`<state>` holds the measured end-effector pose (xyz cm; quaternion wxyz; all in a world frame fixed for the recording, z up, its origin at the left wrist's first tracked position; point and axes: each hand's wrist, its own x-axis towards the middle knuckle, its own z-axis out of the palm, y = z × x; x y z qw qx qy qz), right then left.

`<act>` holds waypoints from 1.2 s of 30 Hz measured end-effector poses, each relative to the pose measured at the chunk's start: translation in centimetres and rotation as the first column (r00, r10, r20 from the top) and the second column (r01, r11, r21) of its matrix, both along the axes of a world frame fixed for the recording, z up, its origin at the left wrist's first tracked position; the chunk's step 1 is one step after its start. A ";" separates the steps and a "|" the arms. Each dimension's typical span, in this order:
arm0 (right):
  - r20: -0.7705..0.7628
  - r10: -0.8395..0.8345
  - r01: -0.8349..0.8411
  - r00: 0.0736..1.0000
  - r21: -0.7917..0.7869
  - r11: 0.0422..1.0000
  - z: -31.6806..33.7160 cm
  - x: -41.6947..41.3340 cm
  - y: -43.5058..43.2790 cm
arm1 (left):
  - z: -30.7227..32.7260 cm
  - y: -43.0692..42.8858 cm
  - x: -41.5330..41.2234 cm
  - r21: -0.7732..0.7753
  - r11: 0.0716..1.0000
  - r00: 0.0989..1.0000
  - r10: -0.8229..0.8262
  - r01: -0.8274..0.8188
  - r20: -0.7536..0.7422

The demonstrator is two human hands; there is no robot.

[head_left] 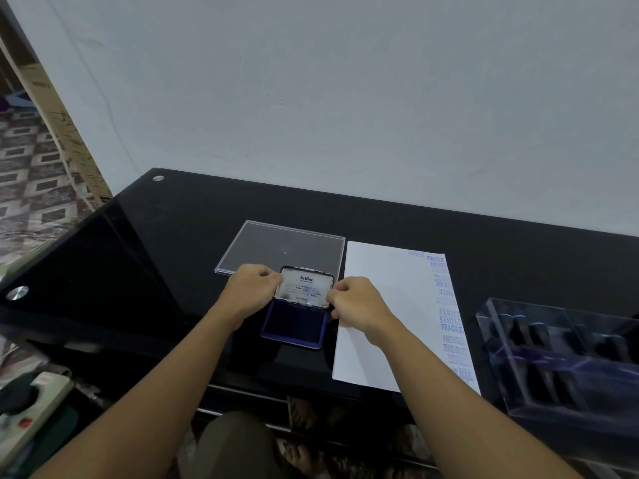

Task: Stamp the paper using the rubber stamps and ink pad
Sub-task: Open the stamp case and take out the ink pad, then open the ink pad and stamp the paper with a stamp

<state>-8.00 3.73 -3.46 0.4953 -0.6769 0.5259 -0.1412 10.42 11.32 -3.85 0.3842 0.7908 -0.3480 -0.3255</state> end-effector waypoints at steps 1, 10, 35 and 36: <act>-0.002 0.000 0.000 1.000 -0.003 1.000 0.0 0.0 0.1 | 0.0 0.0 0.0 0.001 1.000 1.000 -0.002 0.002 -0.001; -0.009 0.020 -0.020 1.000 -0.022 1.000 0.5 -0.2 0.6 | 0.4 0.4 -0.4 0.010 1.000 1.000 -0.005 0.005 0.010; -0.016 -0.089 0.082 0.996 -0.236 0.968 5.3 -9.5 -0.4 | 5.6 -4.3 -11.4 -0.184 0.970 0.972 -0.119 0.157 0.203; -0.018 -0.102 0.095 0.995 -0.238 0.967 5.6 -10.4 -0.6 | 5.9 -4.5 -12.4 -0.193 0.966 0.971 -0.135 0.173 0.196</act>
